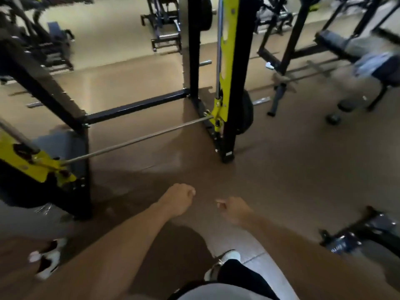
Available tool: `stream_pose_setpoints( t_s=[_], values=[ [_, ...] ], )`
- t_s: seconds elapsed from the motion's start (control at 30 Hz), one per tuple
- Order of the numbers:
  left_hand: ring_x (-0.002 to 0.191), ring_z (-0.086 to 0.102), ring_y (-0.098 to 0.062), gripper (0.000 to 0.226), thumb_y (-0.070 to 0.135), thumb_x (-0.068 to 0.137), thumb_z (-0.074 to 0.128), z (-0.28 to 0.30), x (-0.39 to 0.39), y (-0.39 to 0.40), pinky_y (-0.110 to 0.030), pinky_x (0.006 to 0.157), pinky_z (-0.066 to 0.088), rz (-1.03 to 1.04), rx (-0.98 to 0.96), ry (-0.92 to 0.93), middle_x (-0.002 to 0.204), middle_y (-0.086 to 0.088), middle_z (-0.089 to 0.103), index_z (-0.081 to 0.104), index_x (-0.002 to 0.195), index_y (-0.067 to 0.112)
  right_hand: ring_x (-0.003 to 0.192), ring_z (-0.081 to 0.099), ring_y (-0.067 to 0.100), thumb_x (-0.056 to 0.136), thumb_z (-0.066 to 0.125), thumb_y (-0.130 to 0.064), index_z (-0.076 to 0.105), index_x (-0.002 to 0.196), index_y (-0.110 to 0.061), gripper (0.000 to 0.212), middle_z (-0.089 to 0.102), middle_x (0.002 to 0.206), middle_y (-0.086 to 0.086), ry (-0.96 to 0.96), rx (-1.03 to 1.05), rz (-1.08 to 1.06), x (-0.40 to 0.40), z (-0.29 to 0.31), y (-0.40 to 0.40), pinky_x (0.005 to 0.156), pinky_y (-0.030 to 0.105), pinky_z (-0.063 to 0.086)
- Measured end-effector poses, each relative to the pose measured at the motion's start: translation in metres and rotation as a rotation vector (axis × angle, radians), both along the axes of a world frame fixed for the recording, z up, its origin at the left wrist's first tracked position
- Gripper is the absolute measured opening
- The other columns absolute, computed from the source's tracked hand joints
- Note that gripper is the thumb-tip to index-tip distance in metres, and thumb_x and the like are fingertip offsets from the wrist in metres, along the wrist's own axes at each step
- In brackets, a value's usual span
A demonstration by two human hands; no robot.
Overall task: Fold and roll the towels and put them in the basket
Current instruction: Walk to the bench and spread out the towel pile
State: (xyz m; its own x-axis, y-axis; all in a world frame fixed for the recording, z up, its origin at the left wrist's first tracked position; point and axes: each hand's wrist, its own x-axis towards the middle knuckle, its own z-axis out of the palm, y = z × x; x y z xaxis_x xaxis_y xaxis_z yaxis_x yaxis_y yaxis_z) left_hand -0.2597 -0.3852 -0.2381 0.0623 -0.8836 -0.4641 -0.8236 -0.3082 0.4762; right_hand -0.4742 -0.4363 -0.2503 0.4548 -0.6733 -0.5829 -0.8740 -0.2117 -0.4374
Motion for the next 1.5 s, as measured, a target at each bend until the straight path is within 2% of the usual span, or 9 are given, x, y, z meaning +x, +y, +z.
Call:
stream_pose_setpoints(
  t_s=[0.33,0.47,0.63,0.83,1.03,1.2,1.37,1.43,1.5],
  values=[
    [0.091,0.065,-0.037,0.041,0.024,0.105,0.043,0.010,-0.140,-0.143,-0.036,0.076,0.045,-0.250,0.031,-0.006,0.091,-0.017,0.070,0.045,0.064,0.022,0.097,0.067,0.029,0.105,0.043,-0.033,0.069,0.120,-0.013,0.036,0.067,0.099,0.011,0.059,0.024,-0.289,-0.135,-0.025,-0.085,0.071,0.029,0.043],
    [0.102,0.066,-0.037,0.034,0.028,0.105,0.041,0.011,-0.182,-0.187,-0.039,0.088,0.050,-0.299,0.045,0.004,0.104,-0.014,0.073,0.067,0.086,0.015,0.111,0.062,0.035,0.106,0.041,-0.024,0.063,0.128,-0.013,0.033,0.064,0.122,0.018,0.053,0.026,-0.318,-0.173,-0.022,-0.109,0.083,0.033,0.048],
    [0.097,0.065,-0.037,0.035,0.028,0.107,0.042,0.003,-0.232,-0.235,-0.040,0.082,0.048,-0.425,0.068,-0.018,0.100,-0.018,0.071,0.064,0.086,0.012,0.110,0.063,0.033,0.105,0.045,-0.030,0.062,0.122,-0.002,0.037,0.064,0.119,0.019,0.076,0.087,-0.520,-0.213,-0.026,-0.135,0.079,0.030,0.041],
    [0.123,0.060,-0.035,0.038,0.031,0.103,0.050,-0.012,-0.271,-0.302,-0.041,0.104,0.048,-0.505,0.090,-0.044,0.129,-0.018,0.067,0.068,0.124,0.004,0.086,0.062,0.028,0.099,0.042,-0.027,0.052,0.074,-0.024,0.027,0.063,0.089,0.008,0.045,0.108,-0.555,-0.250,-0.037,-0.173,0.075,0.031,0.045],
    [0.127,0.057,-0.034,0.041,0.033,0.105,0.048,-0.029,-0.300,-0.391,-0.040,0.106,0.046,-0.614,0.087,-0.048,0.134,-0.017,0.064,0.064,0.130,0.005,0.099,0.068,0.033,0.103,0.042,-0.024,0.071,0.098,-0.010,0.033,0.071,0.102,0.010,0.044,0.137,-0.566,-0.265,-0.034,-0.244,0.074,0.030,0.046],
    [0.121,0.059,-0.035,0.041,0.035,0.105,0.046,-0.035,-0.319,-0.486,-0.041,0.101,0.050,-0.774,0.104,-0.099,0.131,-0.016,0.065,0.064,0.127,0.006,0.109,0.066,0.030,0.105,0.041,-0.028,0.070,0.119,-0.010,0.037,0.069,0.120,0.009,0.092,0.116,-0.643,-0.287,-0.024,-0.325,0.092,0.036,0.053],
    [0.122,0.060,-0.034,0.039,0.036,0.104,0.047,-0.030,-0.359,-0.574,-0.040,0.100,0.050,-0.832,0.013,-0.147,0.130,-0.014,0.066,0.066,0.126,0.009,0.069,0.061,0.015,0.107,0.044,-0.025,0.068,0.124,-0.012,0.032,0.063,0.086,-0.002,0.012,0.127,-0.792,-0.323,-0.025,-0.397,0.054,0.018,0.040],
    [0.125,0.058,-0.033,0.041,0.036,0.105,0.047,-0.029,-0.383,-0.603,-0.040,0.103,0.049,-0.842,0.023,-0.138,0.135,-0.014,0.064,0.062,0.131,0.009,0.063,0.054,0.013,0.106,0.045,-0.028,0.070,0.117,-0.017,0.029,0.057,0.077,-0.004,0.009,0.119,-0.839,-0.340,-0.025,-0.418,0.055,0.022,0.040],
    [0.131,0.054,-0.032,0.044,0.037,0.105,0.046,-0.029,-0.412,-0.629,-0.039,0.108,0.045,-0.853,0.046,-0.115,0.142,-0.013,0.059,0.057,0.138,0.009,0.071,0.059,0.018,0.104,0.048,-0.027,0.065,0.085,-0.029,0.025,0.055,0.075,-0.007,0.018,0.093,-0.878,-0.360,-0.028,-0.439,0.066,0.029,0.048]
  ],
)
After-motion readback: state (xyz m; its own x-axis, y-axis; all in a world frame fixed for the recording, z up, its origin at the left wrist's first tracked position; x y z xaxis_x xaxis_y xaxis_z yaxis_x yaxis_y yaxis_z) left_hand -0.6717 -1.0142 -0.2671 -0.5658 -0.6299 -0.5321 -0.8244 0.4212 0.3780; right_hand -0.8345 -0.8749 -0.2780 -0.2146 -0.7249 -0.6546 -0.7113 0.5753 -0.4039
